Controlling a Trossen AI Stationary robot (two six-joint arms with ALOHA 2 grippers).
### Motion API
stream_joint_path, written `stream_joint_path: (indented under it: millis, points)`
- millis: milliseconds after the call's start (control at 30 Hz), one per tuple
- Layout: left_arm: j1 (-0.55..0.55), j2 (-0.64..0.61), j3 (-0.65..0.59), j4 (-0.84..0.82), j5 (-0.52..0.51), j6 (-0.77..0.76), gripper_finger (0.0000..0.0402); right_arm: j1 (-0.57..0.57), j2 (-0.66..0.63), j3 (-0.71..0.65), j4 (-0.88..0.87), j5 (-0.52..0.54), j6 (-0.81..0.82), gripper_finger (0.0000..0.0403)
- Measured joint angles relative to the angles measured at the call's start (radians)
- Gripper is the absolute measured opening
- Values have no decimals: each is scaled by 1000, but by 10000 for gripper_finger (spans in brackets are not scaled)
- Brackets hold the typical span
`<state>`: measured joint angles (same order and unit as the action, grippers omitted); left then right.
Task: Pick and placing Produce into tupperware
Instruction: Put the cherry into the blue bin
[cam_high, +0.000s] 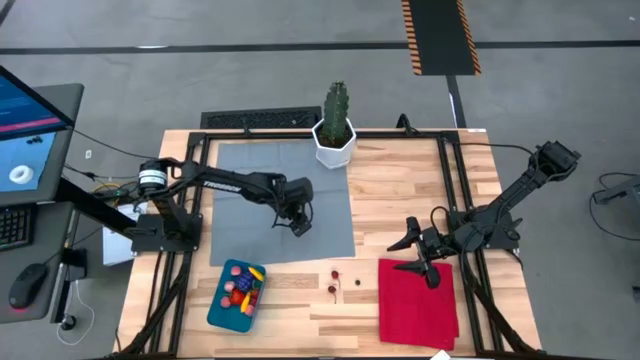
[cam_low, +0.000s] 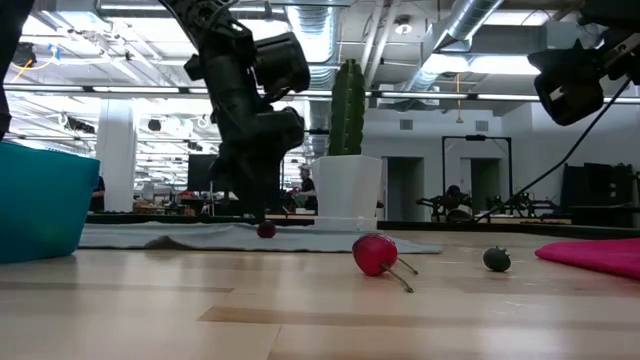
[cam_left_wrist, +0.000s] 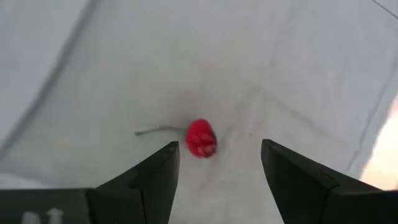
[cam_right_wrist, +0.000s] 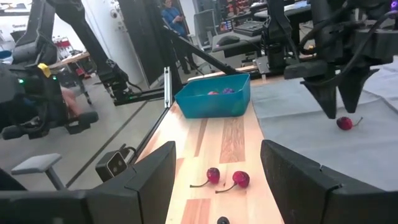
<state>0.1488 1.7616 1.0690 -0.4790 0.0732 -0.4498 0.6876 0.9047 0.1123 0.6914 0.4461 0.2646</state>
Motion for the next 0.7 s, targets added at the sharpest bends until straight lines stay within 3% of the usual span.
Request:
stream_joint_path:
  millis: [133, 300, 700]
  points:
    - [1, 4, 5, -2, -52, -34, 217, 0, 0, 0, -2, 0, 16, 259]
    - [10, 8, 5, 1, -79, -198, 217, 0, 0, 0, -3, 0, 17, 259]
    - [2, 8, 5, -21, -91, -282, 217, 0, 0, 0, -3, 0, 17, 259]
